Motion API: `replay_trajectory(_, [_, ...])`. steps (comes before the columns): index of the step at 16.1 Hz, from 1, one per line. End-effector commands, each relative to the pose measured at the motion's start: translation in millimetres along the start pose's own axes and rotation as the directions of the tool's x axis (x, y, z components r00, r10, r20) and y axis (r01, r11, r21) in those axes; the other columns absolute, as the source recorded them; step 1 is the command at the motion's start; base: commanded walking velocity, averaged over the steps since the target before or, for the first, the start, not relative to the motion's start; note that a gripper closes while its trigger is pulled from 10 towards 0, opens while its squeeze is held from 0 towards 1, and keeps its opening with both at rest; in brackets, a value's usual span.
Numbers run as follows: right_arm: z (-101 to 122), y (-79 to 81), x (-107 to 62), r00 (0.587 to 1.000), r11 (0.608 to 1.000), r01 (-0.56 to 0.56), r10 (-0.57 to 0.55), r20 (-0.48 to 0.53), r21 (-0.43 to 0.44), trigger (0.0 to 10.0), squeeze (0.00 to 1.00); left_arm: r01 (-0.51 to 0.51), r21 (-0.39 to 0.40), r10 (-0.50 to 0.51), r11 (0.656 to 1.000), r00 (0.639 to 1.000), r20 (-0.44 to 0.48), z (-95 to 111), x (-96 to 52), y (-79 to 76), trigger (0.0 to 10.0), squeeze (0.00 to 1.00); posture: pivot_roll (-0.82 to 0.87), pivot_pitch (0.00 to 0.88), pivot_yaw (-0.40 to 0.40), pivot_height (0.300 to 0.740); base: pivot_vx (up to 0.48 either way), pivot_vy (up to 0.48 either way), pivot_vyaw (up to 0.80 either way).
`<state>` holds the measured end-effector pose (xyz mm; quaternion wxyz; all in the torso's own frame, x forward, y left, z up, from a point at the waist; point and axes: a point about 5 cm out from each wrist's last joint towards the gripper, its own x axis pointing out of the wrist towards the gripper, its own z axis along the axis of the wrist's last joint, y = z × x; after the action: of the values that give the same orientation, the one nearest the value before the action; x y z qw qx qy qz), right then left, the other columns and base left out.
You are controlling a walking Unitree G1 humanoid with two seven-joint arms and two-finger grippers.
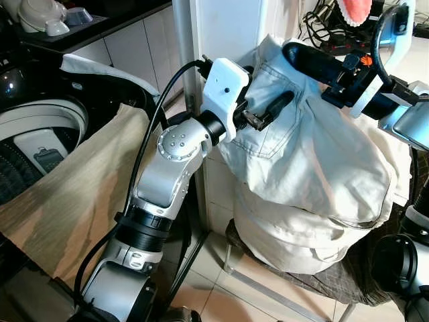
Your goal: Clothes washing
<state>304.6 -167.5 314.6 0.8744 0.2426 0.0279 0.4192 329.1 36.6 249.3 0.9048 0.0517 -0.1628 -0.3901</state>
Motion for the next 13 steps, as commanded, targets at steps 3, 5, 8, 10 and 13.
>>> replay_trajectory(3, [5.0,16.2,-1.7,0.996,0.997,-0.077,0.078,0.034,-0.031,0.0,0.00,0.002,-0.072,-0.001,0.997,1.000,0.008,-1.6,-1.5,3.1,0.0,0.00,-0.09,0.000,0.050,0.740,0.000,0.000,0.00])
replay_trajectory(5, [2.4,15.1,-0.8,0.997,0.997,-0.069,0.070,0.033,-0.020,0.0,0.00,0.055,-0.136,-0.048,0.989,0.997,0.052,1.9,-2.6,-1.4,0.0,0.00,-0.09,0.000,0.049,0.740,0.000,0.000,0.00])
replay_trajectory(8, [0.3,15.5,-0.1,0.997,0.998,-0.065,0.065,0.031,-0.013,0.0,0.00,0.072,-0.133,-0.066,0.988,0.996,0.053,1.3,-2.9,-3.4,0.0,0.00,-0.09,0.000,0.050,0.740,0.000,0.000,0.00])
replay_trajectory(10, [-0.5,15.3,-0.1,0.998,0.998,-0.061,0.061,0.031,-0.011,0.0,0.00,0.074,-0.134,-0.068,0.988,0.996,0.052,1.1,-3.1,-2.7,0.0,0.00,-0.09,0.000,0.052,0.740,0.000,0.000,0.00])
replay_trajectory(13, [-1.1,14.7,-0.2,0.998,0.999,-0.050,0.050,0.030,-0.010,0.0,0.00,0.074,-0.136,-0.068,0.988,0.996,0.049,0.9,-3.2,-1.4,0.0,0.00,-0.09,0.000,0.053,0.740,0.000,0.000,0.00])
